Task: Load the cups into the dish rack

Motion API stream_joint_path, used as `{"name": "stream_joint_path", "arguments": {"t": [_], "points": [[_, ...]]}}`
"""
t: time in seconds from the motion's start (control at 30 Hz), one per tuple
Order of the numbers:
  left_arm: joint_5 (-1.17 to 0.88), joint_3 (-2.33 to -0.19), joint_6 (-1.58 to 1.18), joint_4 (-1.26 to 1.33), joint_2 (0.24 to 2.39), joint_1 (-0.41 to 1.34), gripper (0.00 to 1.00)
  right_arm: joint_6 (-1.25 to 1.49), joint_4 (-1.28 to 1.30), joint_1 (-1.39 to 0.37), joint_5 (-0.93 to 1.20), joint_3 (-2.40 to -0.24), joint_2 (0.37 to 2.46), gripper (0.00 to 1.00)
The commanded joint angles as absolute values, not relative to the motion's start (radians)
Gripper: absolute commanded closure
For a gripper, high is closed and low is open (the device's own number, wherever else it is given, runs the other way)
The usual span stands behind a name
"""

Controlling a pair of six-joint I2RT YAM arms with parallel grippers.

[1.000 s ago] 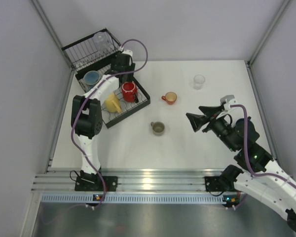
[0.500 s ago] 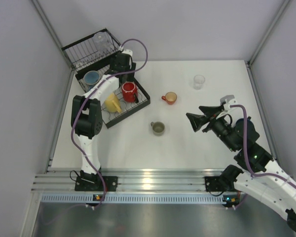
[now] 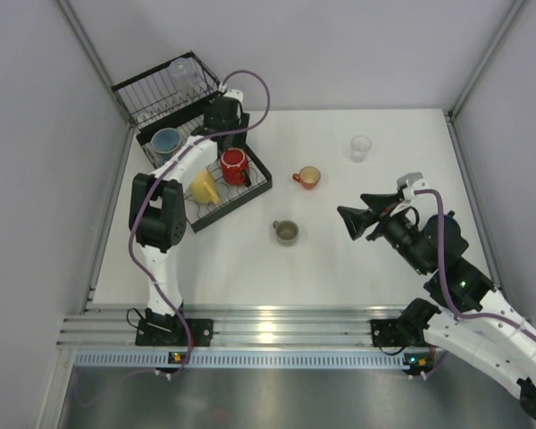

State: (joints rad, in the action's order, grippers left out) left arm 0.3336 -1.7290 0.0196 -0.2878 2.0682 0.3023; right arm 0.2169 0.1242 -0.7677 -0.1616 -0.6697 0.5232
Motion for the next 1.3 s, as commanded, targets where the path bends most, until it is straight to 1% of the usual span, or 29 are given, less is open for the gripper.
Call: {"name": "stream_joint_path", "arguments": {"t": [0.0, 0.07, 0.17, 0.37, 0.43, 0.5, 0.6, 0.63, 0.67, 0.7, 0.73, 0.8, 0.83, 0.87, 0.93, 0.97, 1.0, 1.03, 1.1, 1.13, 1.2, 1.23, 1.27], "points": [[0.311, -1.718, -0.026, -0.235, 1.956, 0.319, 0.20, 0.215, 0.141, -0.784, -0.178, -0.716, 0.514, 0.31], [0.272, -1.710, -0.047, -0.233, 1.938, 0.324, 0.20, 0.218, 0.144, -0.782, -0.179, -0.712, 0.506, 0.31], [0.291, -1.695, -0.046, -0.238, 1.902, 0.340, 0.19, 0.219, 0.179, -0.782, -0.195, -0.722, 0.512, 0.31], [0.175, -1.658, -0.136, -0.235, 1.775, 0.359, 0.19, 0.216, 0.253, -0.784, -0.228, -0.756, 0.537, 0.32], [0.074, -1.634, -0.169, -0.236, 1.708, 0.359, 0.19, 0.222, 0.300, -0.784, -0.265, -0.770, 0.543, 0.34], [-0.048, -1.588, -0.230, -0.235, 1.634, 0.359, 0.19, 0.232, 0.349, -0.782, -0.316, -0.785, 0.552, 0.39], [-0.176, -1.501, -0.336, -0.229, 1.542, 0.359, 0.19, 0.265, 0.415, -0.773, -0.391, -0.802, 0.592, 0.46], [-0.284, -1.467, -0.372, -0.178, 1.517, 0.359, 0.19, 0.279, 0.466, -0.767, -0.411, -0.805, 0.604, 0.52], [-0.343, -1.429, -0.453, -0.140, 1.494, 0.359, 0.18, 0.293, 0.491, -0.753, -0.426, -0.807, 0.630, 0.54], [-0.421, -1.346, -0.497, -0.093, 1.458, 0.360, 0.18, 0.326, 0.517, -0.746, -0.464, -0.814, 0.643, 0.55], [-0.524, -1.310, -0.538, -0.016, 1.439, 0.360, 0.19, 0.345, 0.579, -0.735, -0.486, -0.821, 0.655, 0.56], [-0.581, -1.232, -0.630, 0.026, 1.395, 0.368, 0.19, 0.395, 0.641, -0.689, -0.535, -0.844, 0.690, 0.56], [-0.610, -1.211, -0.640, 0.047, 1.376, 0.374, 0.19, 0.403, 0.687, -0.664, -0.535, -0.851, 0.701, 0.56], [-0.644, -1.194, -0.641, 0.049, 1.359, 0.377, 0.19, 0.405, 0.707, -0.590, -0.525, -0.859, 0.721, 0.57], [-0.661, -1.148, -0.652, 0.054, 1.298, 0.379, 0.19, 0.393, 0.722, -0.484, -0.424, -0.879, 0.739, 0.57], [-0.678, -1.128, -0.650, 0.052, 1.280, 0.379, 0.19, 0.385, 0.726, -0.360, -0.379, -0.885, 0.759, 0.58], [-0.683, -1.117, -0.656, 0.054, 1.240, 0.379, 0.19, 0.376, 0.727, -0.300, -0.312, -0.902, 0.771, 0.58], [-0.690, -1.092, -0.684, 0.054, 1.205, 0.379, 0.19, 0.361, 0.741, -0.191, -0.275, -0.926, 0.803, 0.59], [-0.705, -1.066, -0.699, 0.058, 1.177, 0.379, 0.19, 0.354, 0.741, -0.103, -0.243, -0.951, 0.833, 0.59], [-0.712, -1.054, -0.699, 0.060, 1.167, 0.379, 0.19, 0.356, 0.738, -0.018, -0.229, -0.966, 0.847, 0.57], [-0.698, -1.017, -0.683, 0.060, 1.138, 0.379, 0.19, 0.368, 0.730, 0.063, -0.192, -1.001, 0.890, 0.56], [-0.695, -1.005, -0.677, 0.058, 1.129, 0.379, 0.18, 0.367, 0.729, 0.099, -0.192, -1.011, 0.905, 0.54], [-0.687, -0.991, -0.669, 0.051, 1.120, 0.377, 0.18, 0.367, 0.733, 0.107, -0.198, -1.018, 0.932, 0.52]]}}
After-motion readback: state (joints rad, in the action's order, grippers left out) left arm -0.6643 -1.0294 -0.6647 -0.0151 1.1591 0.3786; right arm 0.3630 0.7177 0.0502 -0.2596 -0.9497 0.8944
